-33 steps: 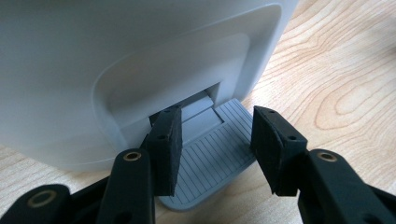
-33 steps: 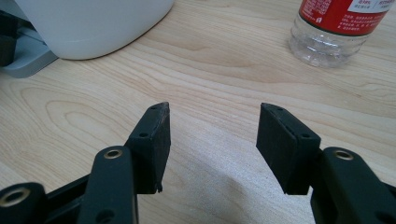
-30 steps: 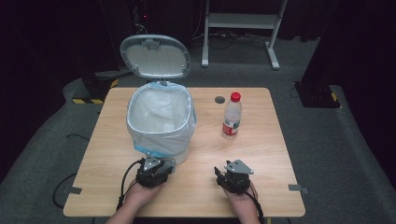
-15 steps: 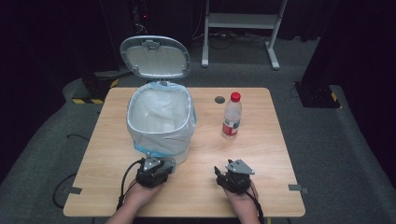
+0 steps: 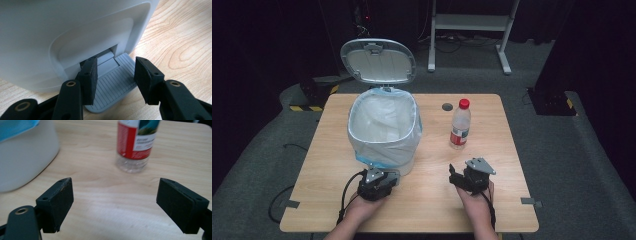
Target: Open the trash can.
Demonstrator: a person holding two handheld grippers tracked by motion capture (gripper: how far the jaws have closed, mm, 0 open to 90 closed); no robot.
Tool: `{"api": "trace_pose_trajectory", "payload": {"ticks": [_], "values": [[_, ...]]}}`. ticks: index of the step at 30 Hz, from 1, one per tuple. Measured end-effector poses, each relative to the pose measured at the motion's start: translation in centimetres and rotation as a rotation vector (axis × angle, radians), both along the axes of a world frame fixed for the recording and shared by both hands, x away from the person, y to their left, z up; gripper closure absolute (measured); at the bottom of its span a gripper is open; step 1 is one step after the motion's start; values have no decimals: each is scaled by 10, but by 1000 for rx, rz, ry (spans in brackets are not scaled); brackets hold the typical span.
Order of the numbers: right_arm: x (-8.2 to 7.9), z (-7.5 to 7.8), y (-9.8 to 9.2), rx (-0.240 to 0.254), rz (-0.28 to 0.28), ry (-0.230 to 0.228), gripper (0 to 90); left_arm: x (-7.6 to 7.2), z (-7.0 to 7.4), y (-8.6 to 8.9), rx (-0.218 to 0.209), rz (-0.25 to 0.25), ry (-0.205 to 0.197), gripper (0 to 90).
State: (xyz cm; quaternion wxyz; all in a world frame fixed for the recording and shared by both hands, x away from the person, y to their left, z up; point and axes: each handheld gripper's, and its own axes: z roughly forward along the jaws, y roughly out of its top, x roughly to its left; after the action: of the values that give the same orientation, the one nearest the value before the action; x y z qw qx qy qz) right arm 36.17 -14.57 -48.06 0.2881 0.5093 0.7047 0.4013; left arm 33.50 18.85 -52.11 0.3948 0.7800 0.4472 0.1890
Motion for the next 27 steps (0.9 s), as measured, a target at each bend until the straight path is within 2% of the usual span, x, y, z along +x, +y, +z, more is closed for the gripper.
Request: {"api": "trace_pose_trajectory", "payload": {"ticks": [7,10,16,27], "values": [[34,25,-4,5,-36,-27,133,0,0,0,8,-1,0,536],[48,33,-4,15,-49,-22,129,0,0,0,8,-1,0,536],[73,53,-1,55,-57,-40,128,0,0,0,12,-1,-1,536],[118,66,14,5,-79,-44,118,0,0,0,16,-7,-6,536]]}}
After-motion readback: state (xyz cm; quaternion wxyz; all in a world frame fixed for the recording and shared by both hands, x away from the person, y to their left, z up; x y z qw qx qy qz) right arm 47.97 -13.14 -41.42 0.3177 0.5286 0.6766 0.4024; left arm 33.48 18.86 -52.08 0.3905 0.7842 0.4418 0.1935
